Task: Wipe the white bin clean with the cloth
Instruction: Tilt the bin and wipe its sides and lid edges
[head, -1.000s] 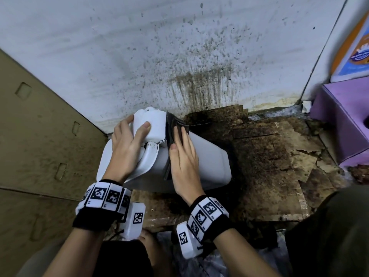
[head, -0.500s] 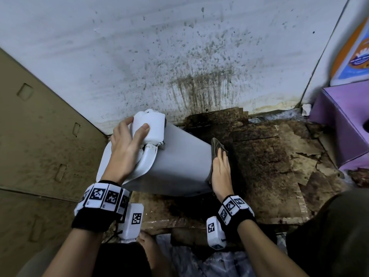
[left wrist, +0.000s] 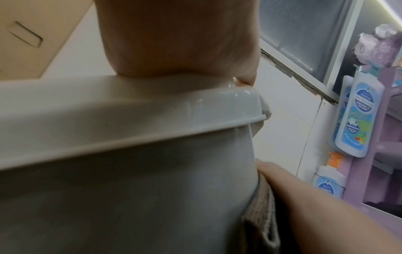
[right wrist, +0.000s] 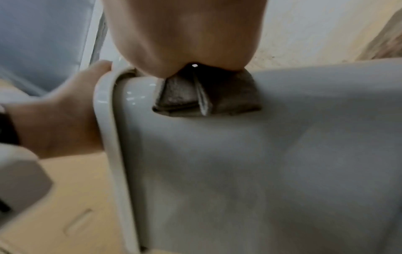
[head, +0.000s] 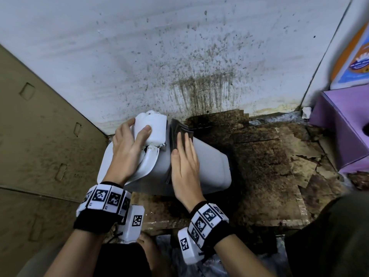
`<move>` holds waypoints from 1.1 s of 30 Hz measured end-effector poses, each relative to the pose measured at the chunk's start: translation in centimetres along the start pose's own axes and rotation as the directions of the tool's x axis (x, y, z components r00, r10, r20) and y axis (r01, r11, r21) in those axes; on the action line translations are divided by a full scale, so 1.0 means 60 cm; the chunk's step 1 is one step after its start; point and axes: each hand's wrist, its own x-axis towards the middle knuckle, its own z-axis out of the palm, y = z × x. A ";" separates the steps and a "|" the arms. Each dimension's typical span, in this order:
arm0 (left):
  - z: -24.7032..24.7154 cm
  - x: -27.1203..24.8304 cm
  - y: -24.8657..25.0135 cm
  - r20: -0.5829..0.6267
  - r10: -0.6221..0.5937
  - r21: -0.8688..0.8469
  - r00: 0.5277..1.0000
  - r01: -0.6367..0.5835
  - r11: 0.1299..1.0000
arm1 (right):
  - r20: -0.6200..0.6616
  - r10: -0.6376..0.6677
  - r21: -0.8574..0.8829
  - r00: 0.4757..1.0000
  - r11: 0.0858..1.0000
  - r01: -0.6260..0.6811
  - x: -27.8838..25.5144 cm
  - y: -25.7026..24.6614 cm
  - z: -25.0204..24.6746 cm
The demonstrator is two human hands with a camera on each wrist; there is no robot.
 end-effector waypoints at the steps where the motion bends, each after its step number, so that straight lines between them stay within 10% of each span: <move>1: -0.001 0.000 -0.001 0.001 -0.002 -0.002 1.000 0.002 1.000 | -0.001 -0.022 -0.016 1.000 1.000 0.022 -0.001 0.008 -0.003; 10: -0.001 0.006 -0.005 -0.012 0.002 -0.019 1.000 -0.002 1.000 | -0.013 0.139 -0.061 0.990 0.988 -0.140 0.003 0.144 -0.060; 20: 0.005 0.005 -0.002 -0.010 0.025 0.012 1.000 -0.024 1.000 | -0.210 0.452 -0.052 0.867 0.880 -0.472 -0.004 0.196 -0.070; 33: 0.002 0.000 -0.003 -0.002 0.002 -0.003 1.000 -0.002 1.000 | 0.003 -0.081 -0.124 0.997 0.989 0.080 0.003 0.002 -0.003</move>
